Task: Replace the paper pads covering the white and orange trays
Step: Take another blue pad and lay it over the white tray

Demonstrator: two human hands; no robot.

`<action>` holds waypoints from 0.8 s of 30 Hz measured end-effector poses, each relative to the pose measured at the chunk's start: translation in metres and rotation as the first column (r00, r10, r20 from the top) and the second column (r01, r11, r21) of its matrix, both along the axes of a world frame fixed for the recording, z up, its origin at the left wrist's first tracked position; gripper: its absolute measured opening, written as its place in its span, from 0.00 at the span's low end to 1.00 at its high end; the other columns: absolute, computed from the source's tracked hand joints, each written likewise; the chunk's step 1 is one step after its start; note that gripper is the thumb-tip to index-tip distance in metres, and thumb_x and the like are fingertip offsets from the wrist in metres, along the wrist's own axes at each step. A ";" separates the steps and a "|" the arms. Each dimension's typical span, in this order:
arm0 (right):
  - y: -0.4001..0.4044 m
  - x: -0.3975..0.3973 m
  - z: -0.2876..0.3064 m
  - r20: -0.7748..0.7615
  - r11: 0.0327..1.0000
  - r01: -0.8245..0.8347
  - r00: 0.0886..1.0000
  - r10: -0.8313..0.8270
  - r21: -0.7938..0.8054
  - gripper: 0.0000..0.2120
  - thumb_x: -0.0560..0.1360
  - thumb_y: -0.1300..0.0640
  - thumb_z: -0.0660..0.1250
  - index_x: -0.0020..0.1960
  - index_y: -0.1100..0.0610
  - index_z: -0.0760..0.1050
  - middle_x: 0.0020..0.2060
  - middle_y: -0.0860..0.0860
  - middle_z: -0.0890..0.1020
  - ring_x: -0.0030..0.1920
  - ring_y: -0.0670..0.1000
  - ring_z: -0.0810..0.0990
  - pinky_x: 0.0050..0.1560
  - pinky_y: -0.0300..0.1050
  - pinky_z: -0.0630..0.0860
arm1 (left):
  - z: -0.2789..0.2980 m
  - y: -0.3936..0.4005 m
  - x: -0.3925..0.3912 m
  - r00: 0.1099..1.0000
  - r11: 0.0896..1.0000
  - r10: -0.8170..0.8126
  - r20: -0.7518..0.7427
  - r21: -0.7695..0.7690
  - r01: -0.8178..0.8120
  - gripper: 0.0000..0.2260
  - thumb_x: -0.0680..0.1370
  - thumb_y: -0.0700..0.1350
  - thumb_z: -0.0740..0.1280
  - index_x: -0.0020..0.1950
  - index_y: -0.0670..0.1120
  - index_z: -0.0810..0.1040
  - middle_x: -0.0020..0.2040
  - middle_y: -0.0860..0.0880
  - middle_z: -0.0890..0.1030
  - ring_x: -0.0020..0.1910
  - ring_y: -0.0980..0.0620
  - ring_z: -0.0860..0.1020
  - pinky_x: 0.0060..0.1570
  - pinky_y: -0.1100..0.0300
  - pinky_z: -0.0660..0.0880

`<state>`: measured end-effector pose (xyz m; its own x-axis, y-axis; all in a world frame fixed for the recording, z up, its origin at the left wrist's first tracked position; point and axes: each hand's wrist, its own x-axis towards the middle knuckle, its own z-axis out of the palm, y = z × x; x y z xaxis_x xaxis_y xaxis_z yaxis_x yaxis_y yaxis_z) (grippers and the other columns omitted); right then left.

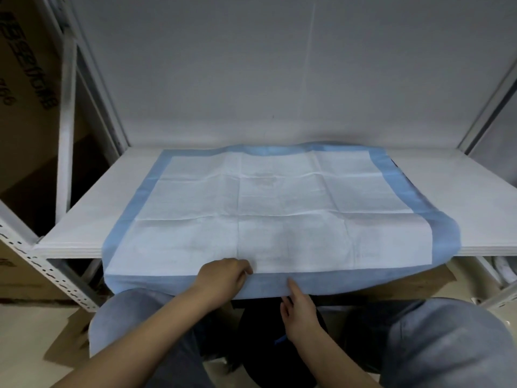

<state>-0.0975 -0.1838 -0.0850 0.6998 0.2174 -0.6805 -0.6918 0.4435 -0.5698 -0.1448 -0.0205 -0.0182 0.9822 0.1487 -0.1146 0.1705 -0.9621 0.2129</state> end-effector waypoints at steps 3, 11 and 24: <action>-0.001 -0.008 0.015 0.099 0.995 0.067 0.993 -0.059 -0.080 0.14 0.75 0.57 0.68 0.59 0.58 0.75 0.50 0.52 0.81 0.50 0.51 0.79 0.51 0.42 0.74 | 0.006 -0.001 0.006 0.996 1.000 -0.005 0.092 -0.028 0.008 0.14 0.81 0.46 0.56 0.64 0.54 0.74 0.63 0.54 0.76 0.60 0.53 0.75 0.53 0.61 0.69; -0.001 -0.011 0.067 0.404 0.983 0.150 0.910 -0.094 -0.109 0.14 0.77 0.56 0.66 0.62 0.55 0.75 0.55 0.50 0.81 0.55 0.50 0.78 0.56 0.43 0.75 | 0.044 -0.006 0.063 0.964 0.954 -0.230 0.134 -0.163 0.250 0.21 0.79 0.40 0.60 0.71 0.52 0.67 0.72 0.52 0.68 0.69 0.52 0.67 0.67 0.58 0.65; 0.010 0.063 0.137 0.574 0.990 0.091 0.819 -0.015 -0.104 0.13 0.80 0.54 0.58 0.64 0.50 0.67 0.57 0.50 0.77 0.57 0.50 0.76 0.57 0.49 0.74 | 0.120 0.007 0.160 0.933 0.914 -0.348 -0.087 -0.250 0.318 0.32 0.76 0.30 0.59 0.76 0.54 0.60 0.76 0.51 0.60 0.75 0.52 0.57 0.69 0.62 0.56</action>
<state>-0.0348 -0.1742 0.0523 0.9784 0.1112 -0.1741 -0.2034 0.3714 -0.9059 0.0147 -0.0131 0.1014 0.9448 -0.2298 -0.2334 -0.1112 -0.8954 0.4311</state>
